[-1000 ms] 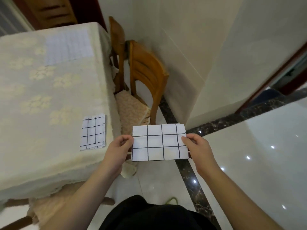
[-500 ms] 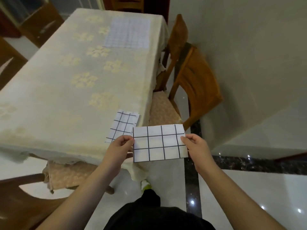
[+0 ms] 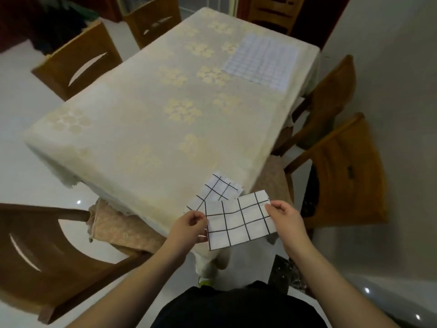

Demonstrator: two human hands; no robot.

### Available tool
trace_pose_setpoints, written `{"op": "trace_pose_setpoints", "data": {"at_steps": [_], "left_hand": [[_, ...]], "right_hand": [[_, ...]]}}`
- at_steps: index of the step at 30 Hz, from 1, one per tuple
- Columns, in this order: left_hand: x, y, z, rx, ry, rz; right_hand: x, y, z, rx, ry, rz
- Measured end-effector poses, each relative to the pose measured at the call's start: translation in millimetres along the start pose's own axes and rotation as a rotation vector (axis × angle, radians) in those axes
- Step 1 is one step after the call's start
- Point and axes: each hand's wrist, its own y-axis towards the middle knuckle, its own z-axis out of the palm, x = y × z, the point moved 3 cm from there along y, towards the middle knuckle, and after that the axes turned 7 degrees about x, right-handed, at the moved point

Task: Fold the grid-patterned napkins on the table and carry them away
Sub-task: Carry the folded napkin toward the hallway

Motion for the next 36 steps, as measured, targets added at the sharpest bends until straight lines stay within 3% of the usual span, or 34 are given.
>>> {"op": "trace_pose_setpoints", "data": {"at_steps": [19,30,36], "left_hand": [[53.5,44.5,10.3,-0.470,-0.344,-0.234],[47.6,59.7,27.7,-0.764,-0.303,-0.253],[49.5,62.3,35.7,-0.830,-0.234,-0.264]], "right_hand": [[21.6,170.3,66.7,0.572,-0.613,-0.099],[32.0,205.0,90.0,0.674,-0.825,-0.199],[30.0,215.0,90.0,0.699,-0.871,-0.213]]}}
